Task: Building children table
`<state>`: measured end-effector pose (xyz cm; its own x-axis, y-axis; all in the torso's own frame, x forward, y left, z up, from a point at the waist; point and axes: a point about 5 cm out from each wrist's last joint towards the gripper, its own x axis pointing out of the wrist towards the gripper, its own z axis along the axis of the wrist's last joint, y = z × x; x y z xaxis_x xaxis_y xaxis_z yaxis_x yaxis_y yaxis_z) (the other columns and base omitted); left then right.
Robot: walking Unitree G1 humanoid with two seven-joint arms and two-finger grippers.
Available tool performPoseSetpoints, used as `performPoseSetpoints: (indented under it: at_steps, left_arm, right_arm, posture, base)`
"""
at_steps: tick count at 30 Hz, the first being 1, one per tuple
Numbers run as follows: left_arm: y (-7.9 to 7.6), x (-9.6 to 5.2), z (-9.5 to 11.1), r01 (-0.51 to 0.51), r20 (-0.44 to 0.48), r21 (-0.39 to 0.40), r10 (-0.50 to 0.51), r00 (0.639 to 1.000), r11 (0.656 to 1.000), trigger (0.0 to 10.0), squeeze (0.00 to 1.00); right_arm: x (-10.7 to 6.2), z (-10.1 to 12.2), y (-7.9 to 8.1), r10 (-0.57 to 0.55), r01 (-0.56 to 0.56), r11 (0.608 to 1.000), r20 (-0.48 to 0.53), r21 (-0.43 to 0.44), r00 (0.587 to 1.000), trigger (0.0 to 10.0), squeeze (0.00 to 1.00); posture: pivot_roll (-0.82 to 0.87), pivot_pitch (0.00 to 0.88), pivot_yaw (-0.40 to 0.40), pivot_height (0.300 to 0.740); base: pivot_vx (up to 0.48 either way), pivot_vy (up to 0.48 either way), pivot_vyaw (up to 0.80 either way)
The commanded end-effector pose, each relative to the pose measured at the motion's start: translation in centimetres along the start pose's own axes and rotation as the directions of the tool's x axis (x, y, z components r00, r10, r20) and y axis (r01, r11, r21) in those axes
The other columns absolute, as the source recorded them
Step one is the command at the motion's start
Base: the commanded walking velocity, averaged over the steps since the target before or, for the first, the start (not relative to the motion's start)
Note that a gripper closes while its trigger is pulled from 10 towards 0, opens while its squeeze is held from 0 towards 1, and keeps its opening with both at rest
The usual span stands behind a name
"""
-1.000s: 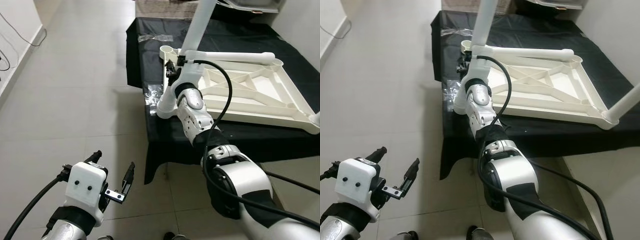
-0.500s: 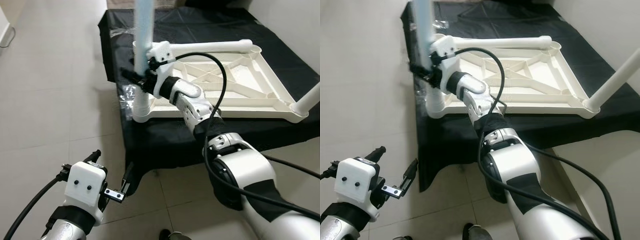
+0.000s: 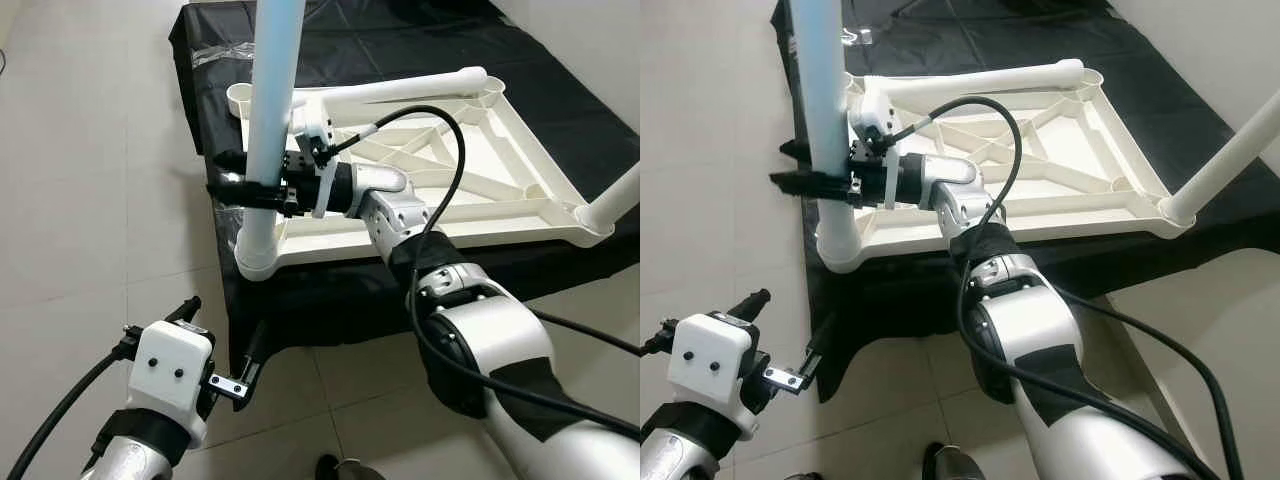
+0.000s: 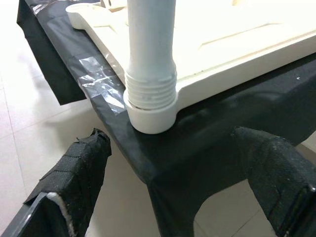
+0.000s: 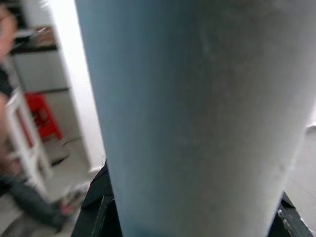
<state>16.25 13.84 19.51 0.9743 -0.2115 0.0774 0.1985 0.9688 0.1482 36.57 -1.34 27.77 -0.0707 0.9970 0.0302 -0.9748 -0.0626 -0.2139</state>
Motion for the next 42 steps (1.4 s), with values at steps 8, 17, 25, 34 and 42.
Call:
performPoseSetpoints:
  at_steps: [8,17,25,34,42]
  left_arm:
    - [-0.1,-0.2,-0.4,-0.002,-0.020,0.003,0.002,1.000,1.000,10.0,0.00]
    - [0.1,0.1,-0.3,-0.007,-0.010,0.010,0.007,1.000,1.000,10.0,0.00]
    - [0.3,0.3,-0.2,-0.009,-0.003,0.021,0.009,1.000,1.000,10.0,0.00]
    - [0.4,0.4,-0.3,-0.014,-0.003,0.025,0.014,1.000,1.000,10.0,0.00]
    - [0.3,0.5,-0.3,-0.011,-0.003,0.027,0.012,1.000,1.000,10.0,0.00]
  right_arm:
    - [0.3,-7.5,1.6,-0.093,0.144,0.977,-0.297,0.155,0.950,10.0,0.00]
    - [-1.7,-7.9,-1.4,-0.687,0.749,0.656,-0.336,0.097,0.645,10.0,0.00]
    - [-4.5,-8.1,-2.3,-0.912,0.953,0.291,-0.277,0.081,0.303,10.0,0.00]
    - [-5.3,-7.6,-2.0,-0.952,0.972,-0.232,-0.196,-0.042,-0.236,10.0,0.00]
    - [-3.3,-7.2,-1.4,-0.894,0.916,-0.385,-0.200,-0.115,-0.401,10.0,0.00]
  posture:
    - [0.16,0.287,-0.107,0.740]
    - [0.15,0.276,-0.093,0.740]
    - [0.15,0.273,-0.088,0.740]
    - [0.15,0.277,-0.086,0.740]
    - [0.15,0.282,-0.088,0.740]
  base:
    - [0.000,0.000,0.00]
    - [0.000,0.000,0.00]
    - [0.000,0.000,0.00]
    - [0.000,0.000,0.00]
    - [0.000,0.000,0.00]
